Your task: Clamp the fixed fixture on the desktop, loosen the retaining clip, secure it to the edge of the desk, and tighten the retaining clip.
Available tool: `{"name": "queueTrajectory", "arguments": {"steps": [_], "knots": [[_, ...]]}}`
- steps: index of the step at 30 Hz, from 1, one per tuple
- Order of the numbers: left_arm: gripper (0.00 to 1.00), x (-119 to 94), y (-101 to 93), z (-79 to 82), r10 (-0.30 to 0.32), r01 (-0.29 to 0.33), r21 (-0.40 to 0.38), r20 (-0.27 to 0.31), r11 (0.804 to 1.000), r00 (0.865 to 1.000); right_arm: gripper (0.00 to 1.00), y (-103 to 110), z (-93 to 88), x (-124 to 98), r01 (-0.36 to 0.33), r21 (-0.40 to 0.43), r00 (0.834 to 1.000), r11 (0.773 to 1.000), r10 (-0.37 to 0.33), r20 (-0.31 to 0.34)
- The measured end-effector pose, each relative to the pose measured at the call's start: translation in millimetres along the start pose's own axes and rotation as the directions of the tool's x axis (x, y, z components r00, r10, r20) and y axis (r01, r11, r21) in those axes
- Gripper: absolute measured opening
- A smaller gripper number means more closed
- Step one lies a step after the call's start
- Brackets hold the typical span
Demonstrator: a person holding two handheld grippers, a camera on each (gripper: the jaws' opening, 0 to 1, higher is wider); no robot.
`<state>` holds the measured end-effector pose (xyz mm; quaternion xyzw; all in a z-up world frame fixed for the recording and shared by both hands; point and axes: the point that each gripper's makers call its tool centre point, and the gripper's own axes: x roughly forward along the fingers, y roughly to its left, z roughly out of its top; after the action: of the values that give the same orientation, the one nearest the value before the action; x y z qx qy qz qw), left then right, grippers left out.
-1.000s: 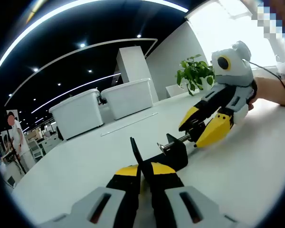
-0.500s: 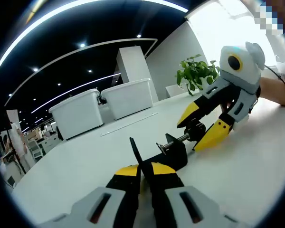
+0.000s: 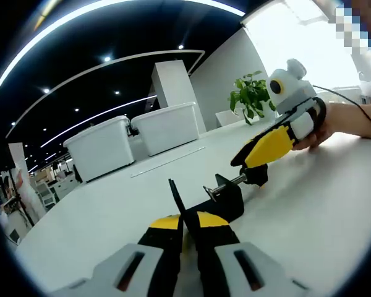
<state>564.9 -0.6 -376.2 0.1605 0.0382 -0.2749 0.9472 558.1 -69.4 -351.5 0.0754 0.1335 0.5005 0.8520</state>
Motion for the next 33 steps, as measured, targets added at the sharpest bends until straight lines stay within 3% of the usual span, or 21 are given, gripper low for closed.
{"name": "queueTrajectory", "arguments": {"steps": [6,7,13,17,19,22,24,26,28,30,33], "knots": [[0.08,1.3,-0.7,0.5,0.000,0.000,0.001,0.001,1.000,1.000,0.27,5.8,-21.3,7.2,-0.005,-0.069,0.994,0.998,-0.002,-0.106],[0.08,1.6,-0.6,0.6,0.001,-0.001,0.002,0.001,1.000,1.000,0.27,4.2,-22.1,8.5,0.002,-0.122,0.994,0.993,-0.015,-0.104],[0.08,2.1,-2.4,0.3,0.000,0.000,0.001,0.001,1.000,1.000,0.27,3.9,-19.2,8.7,-0.006,-0.111,0.996,0.994,-0.004,-0.090],[0.08,1.5,-3.0,0.3,0.000,0.000,0.001,0.001,1.000,1.000,0.27,4.2,-18.0,8.7,-0.001,-0.195,0.997,0.981,-0.015,-0.079],[0.08,1.2,-3.2,0.4,0.000,0.000,0.001,0.001,1.000,1.000,0.27,5.5,-17.7,8.3,0.008,-0.283,0.996,0.959,-0.032,-0.079],[0.08,0.9,-3.4,0.5,0.001,-0.001,0.001,0.001,1.000,1.000,0.27,6.5,-17.1,8.4,0.032,-0.457,0.993,0.889,-0.079,-0.085],[0.08,0.8,-3.4,0.5,0.001,-0.001,0.001,0.001,1.000,1.000,0.27,8.4,-17.0,8.7,0.042,-0.578,0.990,0.815,-0.112,-0.085],[0.08,0.4,-3.4,0.6,0.001,-0.001,0.001,0.001,1.000,1.000,0.27,8.5,-17.4,9.3,0.049,-0.639,0.989,0.768,-0.129,-0.079],[0.08,0.2,-3.4,0.6,0.002,-0.002,0.002,0.001,1.000,1.000,0.27,7.8,-18.0,10.1,0.054,-0.671,0.986,0.740,-0.144,-0.079],[0.08,0.0,-3.5,0.7,0.002,-0.002,0.002,0.001,1.000,1.000,0.27,5.1,-19.0,11.1,0.065,-0.720,0.982,0.691,-0.172,-0.077],[0.08,-0.1,-3.4,0.6,0.004,-0.004,0.003,0.001,1.000,1.000,0.28,3.7,-20.0,11.5,0.073,-0.687,0.982,0.723,-0.173,-0.078]]}}
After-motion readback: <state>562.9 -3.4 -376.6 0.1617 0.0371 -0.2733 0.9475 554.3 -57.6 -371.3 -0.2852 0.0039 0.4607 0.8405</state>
